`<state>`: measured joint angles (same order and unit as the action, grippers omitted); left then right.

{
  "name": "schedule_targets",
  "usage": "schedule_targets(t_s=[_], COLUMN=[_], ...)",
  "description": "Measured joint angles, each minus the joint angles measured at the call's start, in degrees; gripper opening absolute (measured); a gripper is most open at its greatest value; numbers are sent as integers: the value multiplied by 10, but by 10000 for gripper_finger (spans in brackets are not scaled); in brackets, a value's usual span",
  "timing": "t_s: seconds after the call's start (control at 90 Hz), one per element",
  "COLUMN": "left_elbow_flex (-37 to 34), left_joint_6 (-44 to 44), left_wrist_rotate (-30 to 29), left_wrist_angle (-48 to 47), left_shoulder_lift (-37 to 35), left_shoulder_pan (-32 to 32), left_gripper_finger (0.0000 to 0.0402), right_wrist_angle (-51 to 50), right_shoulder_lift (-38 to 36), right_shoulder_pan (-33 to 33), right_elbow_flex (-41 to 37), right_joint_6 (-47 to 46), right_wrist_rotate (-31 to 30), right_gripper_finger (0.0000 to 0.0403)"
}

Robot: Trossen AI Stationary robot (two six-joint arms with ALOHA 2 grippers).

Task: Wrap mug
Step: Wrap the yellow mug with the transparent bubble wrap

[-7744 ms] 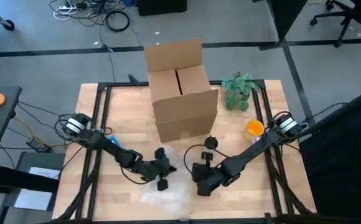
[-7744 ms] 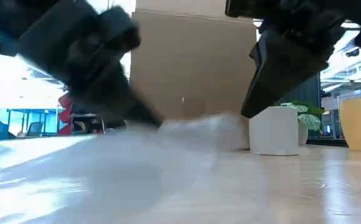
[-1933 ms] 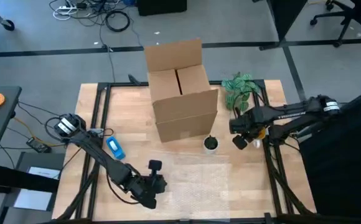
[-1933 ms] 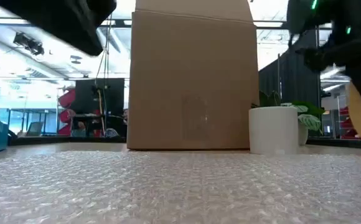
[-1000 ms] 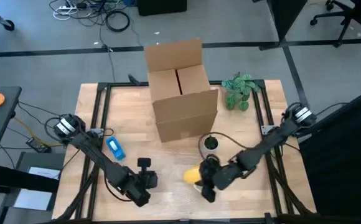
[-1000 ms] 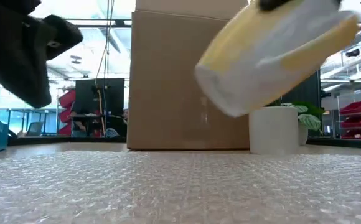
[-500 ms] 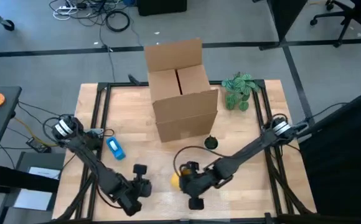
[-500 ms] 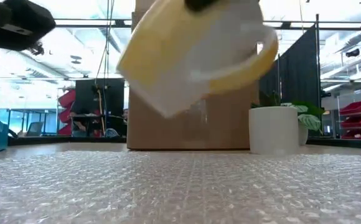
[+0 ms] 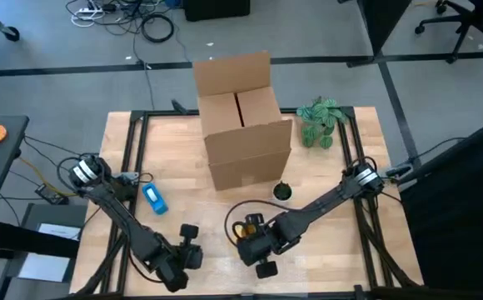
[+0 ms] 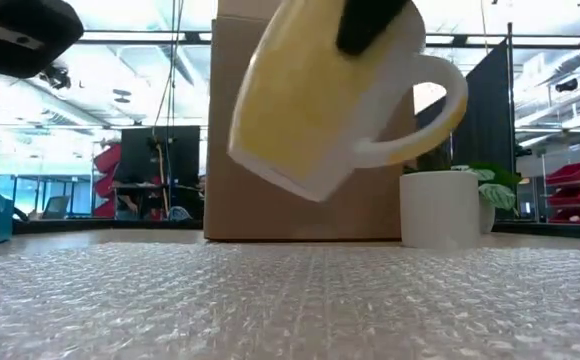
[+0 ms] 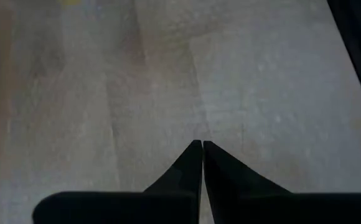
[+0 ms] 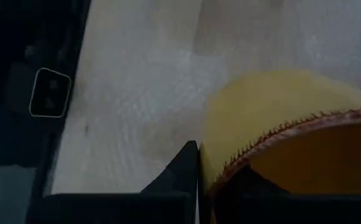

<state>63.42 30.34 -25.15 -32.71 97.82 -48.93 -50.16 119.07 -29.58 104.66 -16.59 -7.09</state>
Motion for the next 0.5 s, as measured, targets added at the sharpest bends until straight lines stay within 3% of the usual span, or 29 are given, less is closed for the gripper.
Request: schedule_targets(t_s=[0.233, 0.5], left_elbow_flex=[0, 0], left_joint_6=[14, 12], left_wrist_rotate=[6, 8], left_wrist_angle=[0, 1], left_shoulder_lift=[0, 0], left_shoulder_pan=[1, 5], left_gripper_finger=[0, 0], right_wrist_angle=[27, 23], right_shoulder_lift=[1, 2], right_shoulder_pan=[-3, -18], right_elbow_flex=[-21, -25], right_joint_6=[0, 71], right_wrist_rotate=[14, 8], right_gripper_finger=[0, 0])
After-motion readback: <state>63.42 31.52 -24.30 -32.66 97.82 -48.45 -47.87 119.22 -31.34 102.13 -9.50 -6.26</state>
